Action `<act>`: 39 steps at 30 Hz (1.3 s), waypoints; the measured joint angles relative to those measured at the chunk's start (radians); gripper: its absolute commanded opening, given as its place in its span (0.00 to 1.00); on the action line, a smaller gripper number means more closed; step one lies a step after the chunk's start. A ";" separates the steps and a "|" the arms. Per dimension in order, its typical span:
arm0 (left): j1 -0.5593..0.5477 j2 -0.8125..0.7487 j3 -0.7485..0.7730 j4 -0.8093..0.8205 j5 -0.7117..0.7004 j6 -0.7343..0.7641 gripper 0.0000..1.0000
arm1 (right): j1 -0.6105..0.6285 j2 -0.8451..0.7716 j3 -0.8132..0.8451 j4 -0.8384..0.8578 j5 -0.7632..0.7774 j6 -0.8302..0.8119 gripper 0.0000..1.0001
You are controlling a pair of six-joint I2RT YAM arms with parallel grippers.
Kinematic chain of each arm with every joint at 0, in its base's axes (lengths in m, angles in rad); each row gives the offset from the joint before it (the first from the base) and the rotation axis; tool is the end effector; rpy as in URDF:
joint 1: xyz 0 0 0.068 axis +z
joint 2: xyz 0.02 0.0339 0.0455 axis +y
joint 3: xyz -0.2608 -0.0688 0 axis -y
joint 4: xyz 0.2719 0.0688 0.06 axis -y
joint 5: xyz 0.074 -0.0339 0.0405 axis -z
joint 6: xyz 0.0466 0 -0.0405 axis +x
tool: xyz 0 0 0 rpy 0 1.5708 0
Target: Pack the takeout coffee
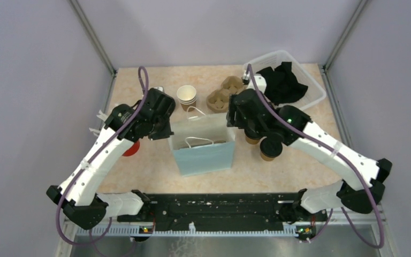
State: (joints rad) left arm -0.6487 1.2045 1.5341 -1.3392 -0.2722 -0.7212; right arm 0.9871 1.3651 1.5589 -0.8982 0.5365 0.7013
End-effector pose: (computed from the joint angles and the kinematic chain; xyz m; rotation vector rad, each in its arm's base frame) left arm 0.1890 -0.1276 0.4011 -0.1917 2.5281 -0.1932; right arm 0.1901 0.2446 0.4062 -0.0359 2.1823 0.3531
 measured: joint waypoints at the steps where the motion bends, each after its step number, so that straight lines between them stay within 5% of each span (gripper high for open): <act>1: 0.000 0.011 0.008 0.002 -0.018 0.013 0.00 | -0.006 -0.022 0.001 -0.011 -0.002 -0.019 0.71; 7: 0.000 0.031 0.021 0.011 -0.078 0.080 0.02 | -0.217 -0.201 -0.009 -0.083 -0.106 -0.163 0.98; 12: 0.000 0.030 0.022 0.011 -0.093 0.115 0.02 | -0.380 -0.229 -0.056 -0.121 -0.247 -0.294 0.99; 20: 0.000 0.026 0.022 0.003 -0.124 0.134 0.01 | -0.407 0.022 -0.163 -0.121 -0.436 -0.421 0.99; 39: 0.000 0.002 0.022 0.002 -0.134 0.136 0.00 | -0.439 0.152 -0.231 -0.025 -0.422 -0.508 0.98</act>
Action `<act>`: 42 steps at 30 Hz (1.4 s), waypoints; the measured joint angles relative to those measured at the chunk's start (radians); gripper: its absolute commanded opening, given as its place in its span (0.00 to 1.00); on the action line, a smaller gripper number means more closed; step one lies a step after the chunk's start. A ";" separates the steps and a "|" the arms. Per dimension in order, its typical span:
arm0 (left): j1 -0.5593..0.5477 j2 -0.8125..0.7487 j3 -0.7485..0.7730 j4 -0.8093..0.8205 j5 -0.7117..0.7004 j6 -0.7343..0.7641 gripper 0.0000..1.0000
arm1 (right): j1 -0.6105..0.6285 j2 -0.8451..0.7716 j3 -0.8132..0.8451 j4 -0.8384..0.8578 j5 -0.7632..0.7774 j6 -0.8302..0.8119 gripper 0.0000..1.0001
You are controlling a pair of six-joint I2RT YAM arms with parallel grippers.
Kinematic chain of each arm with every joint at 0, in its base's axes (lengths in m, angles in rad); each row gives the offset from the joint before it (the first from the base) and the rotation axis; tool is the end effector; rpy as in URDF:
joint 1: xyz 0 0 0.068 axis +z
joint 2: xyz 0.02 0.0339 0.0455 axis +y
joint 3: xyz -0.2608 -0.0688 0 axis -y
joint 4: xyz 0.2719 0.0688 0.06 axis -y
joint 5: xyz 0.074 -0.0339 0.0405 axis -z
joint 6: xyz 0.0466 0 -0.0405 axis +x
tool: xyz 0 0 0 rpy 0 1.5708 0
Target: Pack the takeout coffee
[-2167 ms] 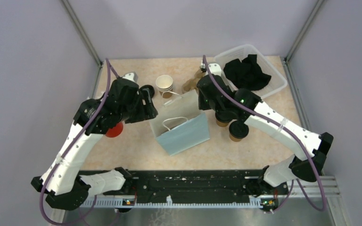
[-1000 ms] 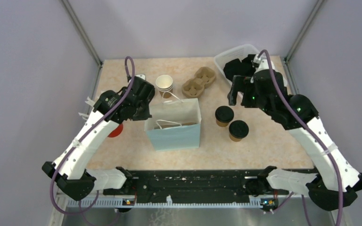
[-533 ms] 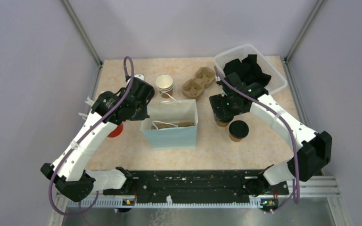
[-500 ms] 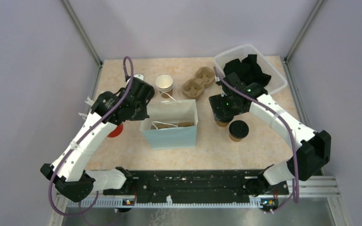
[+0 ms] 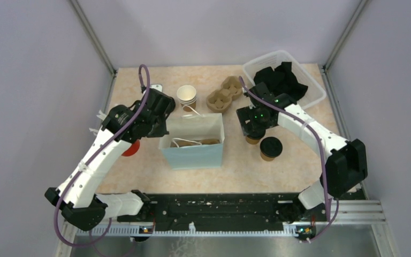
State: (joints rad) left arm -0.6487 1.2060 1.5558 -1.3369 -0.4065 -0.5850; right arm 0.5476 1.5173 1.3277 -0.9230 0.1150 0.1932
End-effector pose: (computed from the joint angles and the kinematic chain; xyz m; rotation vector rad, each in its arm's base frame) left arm 0.1914 -0.1220 0.4092 -0.0733 2.4430 -0.0138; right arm 0.2910 0.1712 0.2737 -0.4358 2.6371 0.0822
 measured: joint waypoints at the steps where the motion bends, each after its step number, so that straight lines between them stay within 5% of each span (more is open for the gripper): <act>1: 0.000 0.000 0.000 0.000 0.002 0.000 0.00 | -0.003 0.006 -0.002 0.004 0.001 0.000 0.98; 21: 0.000 0.000 0.000 0.002 0.018 0.000 0.00 | -0.055 0.077 -0.026 0.082 0.021 -0.027 0.89; 29: 0.000 0.000 0.000 0.005 0.024 0.000 0.00 | -0.055 0.088 -0.026 0.092 0.018 -0.042 0.75; 42: 0.000 0.000 0.000 0.005 0.024 0.000 0.00 | -0.055 0.098 -0.025 0.096 0.017 -0.047 0.84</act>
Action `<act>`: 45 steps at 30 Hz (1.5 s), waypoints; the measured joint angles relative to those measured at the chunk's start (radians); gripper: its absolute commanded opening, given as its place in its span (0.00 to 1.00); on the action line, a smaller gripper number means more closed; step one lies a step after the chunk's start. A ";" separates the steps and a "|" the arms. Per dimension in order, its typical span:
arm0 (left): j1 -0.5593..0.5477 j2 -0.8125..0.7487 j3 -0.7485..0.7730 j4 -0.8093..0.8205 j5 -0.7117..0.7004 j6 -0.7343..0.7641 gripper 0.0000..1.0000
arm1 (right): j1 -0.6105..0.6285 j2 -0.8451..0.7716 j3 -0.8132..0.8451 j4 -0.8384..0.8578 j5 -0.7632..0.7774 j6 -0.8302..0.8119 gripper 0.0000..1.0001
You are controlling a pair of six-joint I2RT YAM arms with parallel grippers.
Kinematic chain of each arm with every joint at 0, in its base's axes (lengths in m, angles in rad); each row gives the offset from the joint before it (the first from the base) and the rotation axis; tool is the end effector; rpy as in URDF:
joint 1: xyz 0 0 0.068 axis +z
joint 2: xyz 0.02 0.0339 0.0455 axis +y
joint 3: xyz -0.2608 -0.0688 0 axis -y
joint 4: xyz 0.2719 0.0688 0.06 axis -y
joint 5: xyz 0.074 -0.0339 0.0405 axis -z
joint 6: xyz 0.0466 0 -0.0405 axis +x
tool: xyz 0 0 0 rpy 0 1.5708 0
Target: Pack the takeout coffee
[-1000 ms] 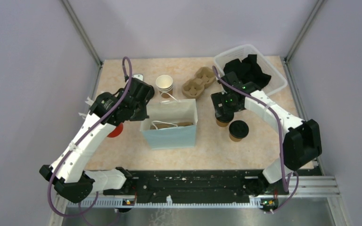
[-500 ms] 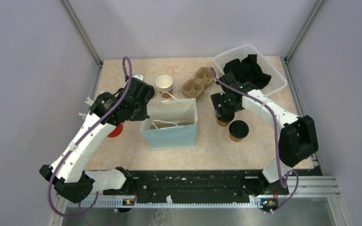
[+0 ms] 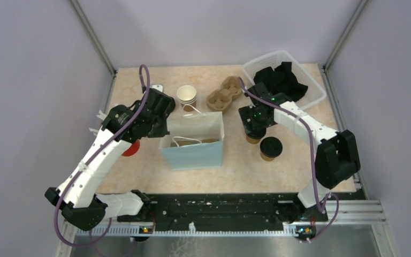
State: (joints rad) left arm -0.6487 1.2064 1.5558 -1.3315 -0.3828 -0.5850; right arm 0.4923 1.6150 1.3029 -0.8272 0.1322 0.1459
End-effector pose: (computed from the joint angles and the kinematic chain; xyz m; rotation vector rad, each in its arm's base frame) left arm 0.1915 -0.1233 0.4091 -0.0658 2.4515 -0.0424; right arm 0.3193 0.1643 0.2385 -0.4254 2.6578 0.0159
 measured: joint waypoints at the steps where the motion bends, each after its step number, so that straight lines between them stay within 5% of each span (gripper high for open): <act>1: 0.000 0.000 0.000 0.000 0.000 0.000 0.00 | 0.000 0.002 0.000 0.001 -0.001 -0.001 0.84; 10: 0.000 0.000 0.000 0.000 0.000 0.000 0.01 | 0.000 0.005 0.000 0.017 -0.002 -0.010 0.80; 19: 0.000 0.000 0.000 0.003 0.002 0.000 0.23 | 0.000 0.005 0.005 0.017 0.000 -0.020 0.71; 27: 0.000 0.000 -0.002 0.003 0.004 -0.007 0.32 | 0.000 -0.001 0.014 -0.019 0.006 -0.033 0.70; 34: 0.000 -0.009 -0.022 -0.003 0.004 -0.015 0.31 | 0.000 -0.094 0.055 -0.084 -0.029 -0.042 0.65; 45: 0.000 -0.008 -0.023 -0.004 -0.009 -0.003 0.11 | 0.042 -0.384 0.331 -0.138 -0.303 -0.060 0.60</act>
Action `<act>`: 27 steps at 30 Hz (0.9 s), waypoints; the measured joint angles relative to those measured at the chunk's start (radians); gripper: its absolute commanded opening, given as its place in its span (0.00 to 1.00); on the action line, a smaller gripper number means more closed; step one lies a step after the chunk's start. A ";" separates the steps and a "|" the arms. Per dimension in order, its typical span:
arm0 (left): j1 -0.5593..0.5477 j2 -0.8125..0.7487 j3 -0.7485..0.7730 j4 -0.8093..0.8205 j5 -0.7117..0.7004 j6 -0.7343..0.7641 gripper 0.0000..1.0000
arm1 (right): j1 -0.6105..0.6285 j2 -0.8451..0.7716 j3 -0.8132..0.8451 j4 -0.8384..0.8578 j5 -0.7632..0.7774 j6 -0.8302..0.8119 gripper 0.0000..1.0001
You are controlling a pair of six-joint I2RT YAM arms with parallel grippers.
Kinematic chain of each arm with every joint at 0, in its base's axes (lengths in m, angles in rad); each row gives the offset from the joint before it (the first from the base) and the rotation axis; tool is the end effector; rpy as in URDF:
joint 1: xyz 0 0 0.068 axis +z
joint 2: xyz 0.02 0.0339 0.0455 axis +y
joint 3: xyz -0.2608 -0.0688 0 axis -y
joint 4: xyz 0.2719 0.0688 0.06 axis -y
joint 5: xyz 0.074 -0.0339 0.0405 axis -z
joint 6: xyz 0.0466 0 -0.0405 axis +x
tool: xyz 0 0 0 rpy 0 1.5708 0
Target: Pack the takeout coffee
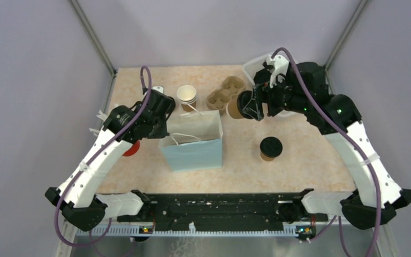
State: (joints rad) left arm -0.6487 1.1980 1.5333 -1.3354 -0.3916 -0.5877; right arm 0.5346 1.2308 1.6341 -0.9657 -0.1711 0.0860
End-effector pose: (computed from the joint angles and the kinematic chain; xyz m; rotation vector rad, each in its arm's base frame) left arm 0.1903 -0.1219 0.4040 -0.0680 2.4612 -0.0206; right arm 0.2206 0.1398 0.4573 -0.5831 2.0939 0.5431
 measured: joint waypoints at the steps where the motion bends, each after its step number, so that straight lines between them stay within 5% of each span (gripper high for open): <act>1: 0.000 0.003 0.000 0.002 -0.002 0.007 0.09 | 0.024 -0.011 0.030 -0.001 -0.021 -0.002 0.59; 5: 0.000 0.024 0.000 0.013 -0.011 0.031 0.00 | 0.137 -0.012 0.131 0.000 -0.084 -0.012 0.58; 16: 0.001 0.021 0.026 0.126 0.000 0.145 0.00 | 0.355 0.130 0.202 -0.008 -0.095 -0.058 0.55; 27: 0.001 -0.156 -0.042 0.374 0.116 0.288 0.00 | 0.531 0.251 0.280 -0.062 0.134 -0.157 0.51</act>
State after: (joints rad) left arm -0.6479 1.0416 1.4914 -0.9615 -0.2756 -0.2993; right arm 1.0657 1.4815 1.9144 -1.0275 -0.0376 -0.0711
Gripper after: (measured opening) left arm 0.006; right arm 0.726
